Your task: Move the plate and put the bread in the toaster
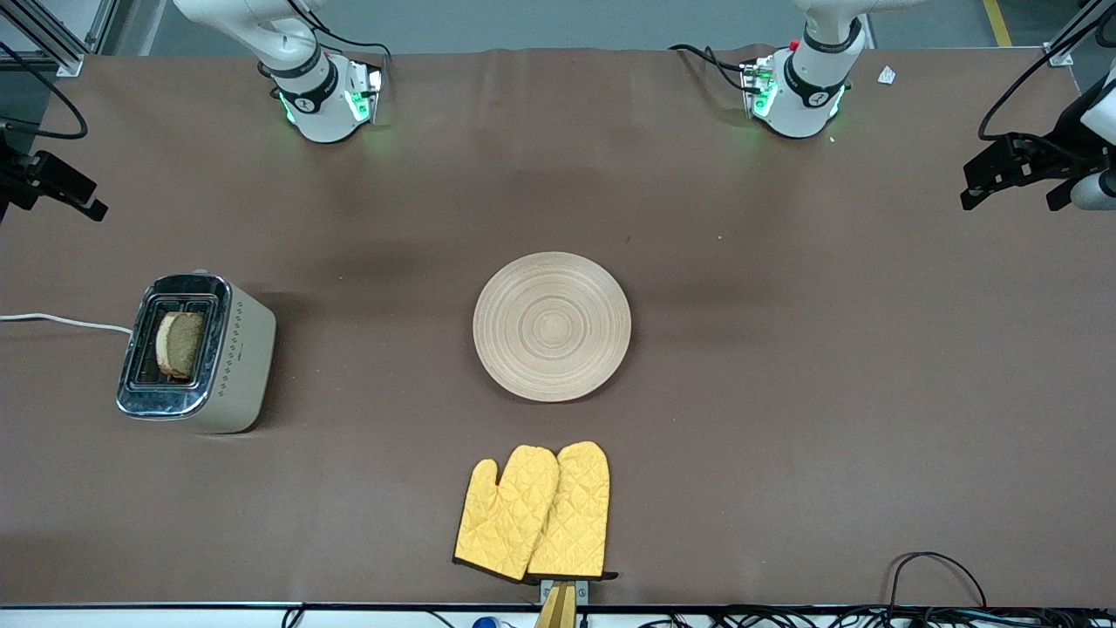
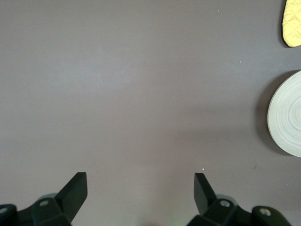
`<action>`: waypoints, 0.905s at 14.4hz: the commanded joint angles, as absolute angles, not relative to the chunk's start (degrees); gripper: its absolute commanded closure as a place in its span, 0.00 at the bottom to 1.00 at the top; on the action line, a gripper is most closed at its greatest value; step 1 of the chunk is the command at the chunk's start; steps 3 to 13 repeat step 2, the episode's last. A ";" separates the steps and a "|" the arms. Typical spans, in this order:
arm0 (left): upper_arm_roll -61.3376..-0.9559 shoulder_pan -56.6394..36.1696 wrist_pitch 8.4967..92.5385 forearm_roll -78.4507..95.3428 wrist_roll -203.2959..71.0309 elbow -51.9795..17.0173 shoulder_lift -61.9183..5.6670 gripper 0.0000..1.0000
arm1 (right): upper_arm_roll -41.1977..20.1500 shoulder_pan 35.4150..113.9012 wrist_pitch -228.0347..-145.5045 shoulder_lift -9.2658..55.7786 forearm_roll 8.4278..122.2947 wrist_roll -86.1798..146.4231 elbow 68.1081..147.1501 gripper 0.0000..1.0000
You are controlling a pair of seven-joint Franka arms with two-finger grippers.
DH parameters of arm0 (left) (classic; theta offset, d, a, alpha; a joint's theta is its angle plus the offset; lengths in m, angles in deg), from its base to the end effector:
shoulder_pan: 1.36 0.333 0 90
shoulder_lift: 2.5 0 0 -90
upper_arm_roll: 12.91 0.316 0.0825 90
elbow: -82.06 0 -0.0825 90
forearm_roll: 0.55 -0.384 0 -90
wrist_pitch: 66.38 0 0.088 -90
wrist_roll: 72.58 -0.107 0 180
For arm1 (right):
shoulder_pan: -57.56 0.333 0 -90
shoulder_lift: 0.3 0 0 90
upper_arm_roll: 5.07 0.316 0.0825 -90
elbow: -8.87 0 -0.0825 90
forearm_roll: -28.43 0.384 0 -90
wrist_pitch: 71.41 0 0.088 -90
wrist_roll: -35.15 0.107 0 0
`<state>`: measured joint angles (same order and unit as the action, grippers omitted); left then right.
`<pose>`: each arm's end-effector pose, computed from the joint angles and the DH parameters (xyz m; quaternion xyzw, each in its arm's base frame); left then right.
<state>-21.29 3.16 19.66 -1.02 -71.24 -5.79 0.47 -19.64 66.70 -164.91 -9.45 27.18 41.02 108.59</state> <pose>0.5301 -0.0372 0.6638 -0.9997 0.0216 -0.0102 0.0074 0.5074 -0.0609 0.6315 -0.9950 0.0969 -0.0230 0.0092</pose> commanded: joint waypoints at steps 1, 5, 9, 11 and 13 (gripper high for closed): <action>-21.26 3.30 19.66 -0.81 -72.06 -4.25 -0.30 0.00 | -19.75 67.05 -163.87 -8.56 27.37 40.69 106.87 0.00; -21.26 3.21 19.66 -0.81 -72.06 -4.34 -0.31 0.00 | -19.75 67.23 -163.79 -8.30 27.37 40.60 106.43 0.00; -21.26 3.21 19.66 -0.81 -72.06 -4.34 -0.31 0.00 | -19.75 67.23 -163.79 -8.30 27.37 40.60 106.43 0.00; -21.26 3.21 19.66 -0.81 -72.06 -4.34 -0.31 0.00 | -19.75 67.23 -163.79 -8.30 27.37 40.60 106.43 0.00; -21.26 3.21 19.66 -0.81 -72.06 -4.34 -0.31 0.00 | -19.75 67.23 -163.79 -8.30 27.37 40.60 106.43 0.00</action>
